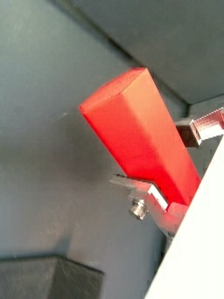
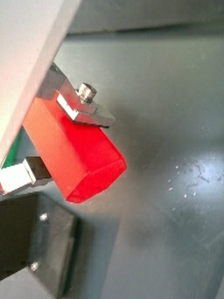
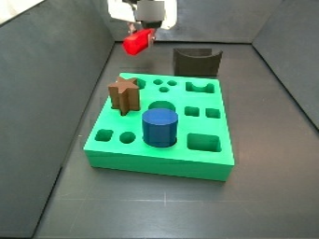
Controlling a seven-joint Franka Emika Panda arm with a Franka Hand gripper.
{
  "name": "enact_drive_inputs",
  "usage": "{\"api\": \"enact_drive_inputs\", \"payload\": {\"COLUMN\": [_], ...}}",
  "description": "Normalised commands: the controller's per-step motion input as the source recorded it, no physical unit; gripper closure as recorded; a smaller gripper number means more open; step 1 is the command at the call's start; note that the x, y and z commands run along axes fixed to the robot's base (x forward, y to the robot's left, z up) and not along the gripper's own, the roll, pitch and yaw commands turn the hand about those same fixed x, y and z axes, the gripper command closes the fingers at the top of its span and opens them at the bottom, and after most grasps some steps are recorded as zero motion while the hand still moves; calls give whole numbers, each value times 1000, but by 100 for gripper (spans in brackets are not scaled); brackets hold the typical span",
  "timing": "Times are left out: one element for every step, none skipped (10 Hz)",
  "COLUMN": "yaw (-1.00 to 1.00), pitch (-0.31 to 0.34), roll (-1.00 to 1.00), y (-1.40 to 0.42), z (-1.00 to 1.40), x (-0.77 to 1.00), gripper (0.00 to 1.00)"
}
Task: Pick up the hexagon object. Move up. Place the hexagon object on the fixture. Regrasp the hexagon object. Move to above the board. Insert the hexagon object.
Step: Move up, then place the hexagon object on the fixture.
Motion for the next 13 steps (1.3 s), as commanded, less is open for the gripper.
{"api": "enact_drive_inputs", "payload": {"yaw": [-21, 0, -1, -3, -5, -11, -14, -16, -16, -15, -13, -9, 1000], "pitch": [38, 0, 4, 17, 23, 29, 33, 37, 45, 53, 62, 81, -86], "roll": [21, 0, 3, 6, 10, 23, 28, 38, 44, 50, 51, 55, 127], "y": [15, 0, -3, -2, 0, 3, 4, 9, 12, 14, 14, 16, -384], "z": [290, 1000, 1000, 1000, 1000, 1000, 1000, 1000, 886, 665, 554, 278, -135], "x": [-15, 0, -2, -9, -13, -21, -25, -28, -27, -18, -13, -2, 1000], "gripper": [100, 100, 100, 100, 100, 100, 100, 100, 100, 100, 100, 100, 100]}}
